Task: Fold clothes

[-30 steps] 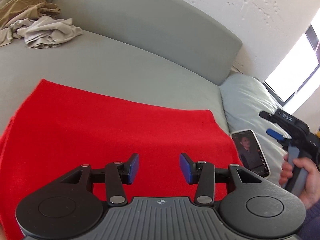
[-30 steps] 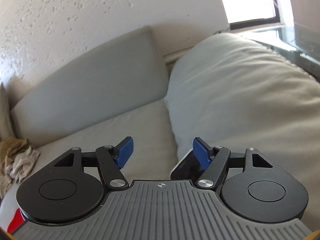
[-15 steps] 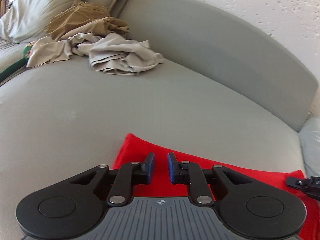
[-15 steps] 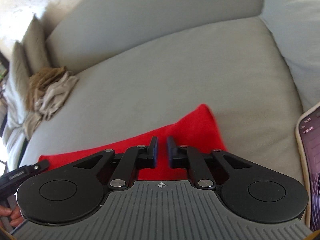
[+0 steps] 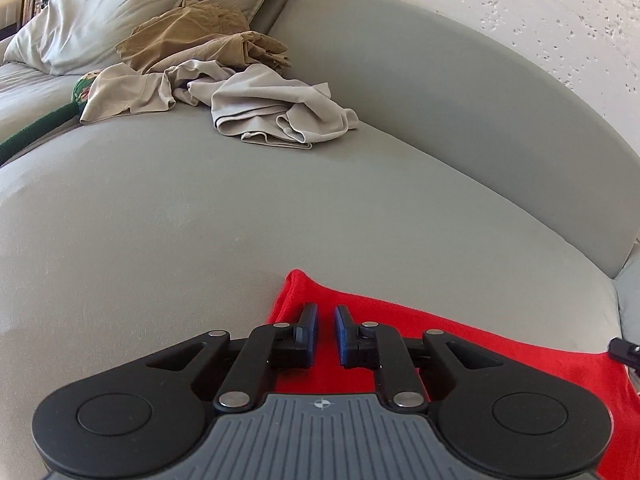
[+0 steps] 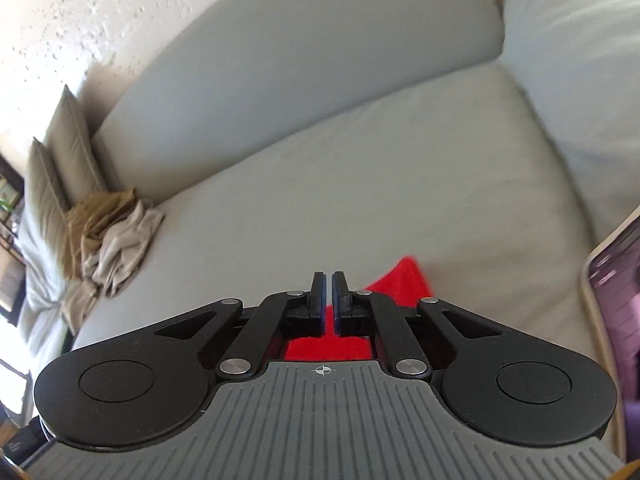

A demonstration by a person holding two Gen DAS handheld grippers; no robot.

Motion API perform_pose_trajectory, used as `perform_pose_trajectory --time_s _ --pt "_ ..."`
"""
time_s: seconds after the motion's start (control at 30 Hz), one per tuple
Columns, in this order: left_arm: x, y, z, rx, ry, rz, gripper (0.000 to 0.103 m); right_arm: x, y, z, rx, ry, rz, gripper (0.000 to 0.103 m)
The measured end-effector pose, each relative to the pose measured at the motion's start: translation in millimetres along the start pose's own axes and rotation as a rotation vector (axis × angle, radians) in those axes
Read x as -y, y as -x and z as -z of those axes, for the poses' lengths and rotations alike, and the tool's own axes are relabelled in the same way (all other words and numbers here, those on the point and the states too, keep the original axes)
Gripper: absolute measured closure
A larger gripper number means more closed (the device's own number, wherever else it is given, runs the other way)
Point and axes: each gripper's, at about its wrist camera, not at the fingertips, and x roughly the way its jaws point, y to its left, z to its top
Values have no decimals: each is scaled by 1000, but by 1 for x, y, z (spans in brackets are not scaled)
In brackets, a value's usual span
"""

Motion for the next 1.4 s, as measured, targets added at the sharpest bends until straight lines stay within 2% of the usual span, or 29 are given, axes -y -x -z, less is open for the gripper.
perform_pose_trajectory --time_s 0.03,0.07,0.13,0.17,0.23,0.27,0.33,0.43,0.5,0.63,0.8,0.87,0.9,0.93,1.0,1.1,1.13,1.23,1.3,1.4 --pt "0 0 0 -1 0 0 88 4 -7 3 -16 -18 40 95" --pt "0 0 0 -3 -2 -3 88 13 1 2 27 -70 107 102" --pt "1 4 -2 -9 -13 -12 88 32 19 0 120 -175 242 101" --pt "2 9 -4 -13 -21 -19 89 42 28 -1 166 -228 310 97" --pt "5 27 -5 -12 -26 8 88 51 67 -7 238 -221 311 97" --pt "7 39 -4 -12 -29 27 83 56 86 -10 273 -217 310 94" --pt "11 63 -4 -13 -34 67 80 54 124 -9 292 -153 294 93" --pt "20 97 5 -71 -67 107 73 45 162 9 259 -84 227 93" --pt "27 117 16 -134 -106 157 72 35 181 26 226 -49 177 93" --pt "49 133 51 -219 -214 246 71 11 188 67 143 44 89 90" --pt "79 126 95 -181 -409 200 72 -34 151 109 -22 252 26 89" --pt "78 128 100 -182 -448 192 66 -49 140 124 -98 336 9 87" --pt "78 128 103 -182 -467 187 66 -51 136 128 -136 368 15 81" --pt "77 129 105 -183 -486 183 65 -50 137 134 -154 383 44 81" --pt "71 130 106 -199 -487 179 64 -34 148 131 -142 343 64 90" --pt "48 138 95 -234 -380 135 64 11 170 109 -93 147 171 100" --pt "40 141 91 -242 -344 111 64 22 182 103 -68 95 203 100" --pt "26 151 82 -207 -269 63 64 45 216 96 4 -5 256 80" --pt "29 153 78 -191 -242 92 63 57 234 94 39 -77 244 43" --pt "39 152 76 -180 -218 142 62 75 239 99 24 -252 127 41"
